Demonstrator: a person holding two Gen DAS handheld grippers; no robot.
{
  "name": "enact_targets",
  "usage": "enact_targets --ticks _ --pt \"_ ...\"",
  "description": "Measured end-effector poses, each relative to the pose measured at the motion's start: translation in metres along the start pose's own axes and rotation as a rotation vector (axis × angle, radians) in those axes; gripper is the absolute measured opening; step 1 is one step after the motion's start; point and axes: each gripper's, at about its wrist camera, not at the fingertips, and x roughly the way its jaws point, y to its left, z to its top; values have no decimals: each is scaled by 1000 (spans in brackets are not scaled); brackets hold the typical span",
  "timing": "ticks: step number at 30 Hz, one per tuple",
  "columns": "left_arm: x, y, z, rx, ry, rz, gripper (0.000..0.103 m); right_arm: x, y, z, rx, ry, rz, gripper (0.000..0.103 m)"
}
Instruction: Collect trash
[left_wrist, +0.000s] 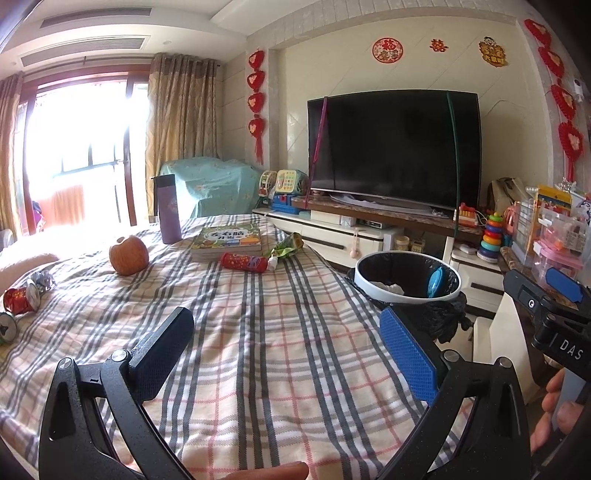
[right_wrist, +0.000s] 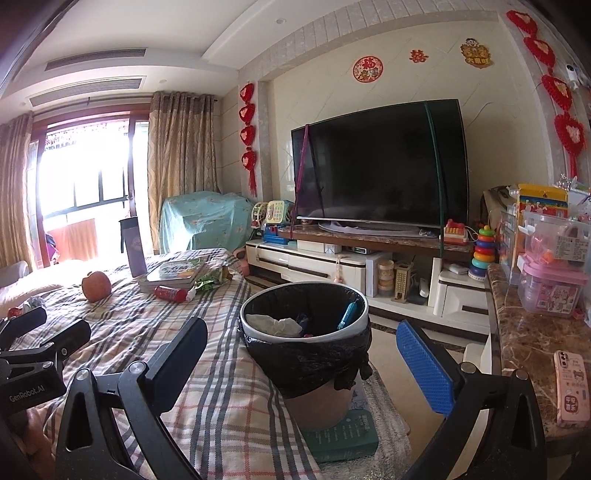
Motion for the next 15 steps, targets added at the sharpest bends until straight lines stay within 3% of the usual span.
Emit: enact_targets --ticks 15 --pt "-3 -3 -2 10 2 2 103 -3 0 -2 12 9 15 103"
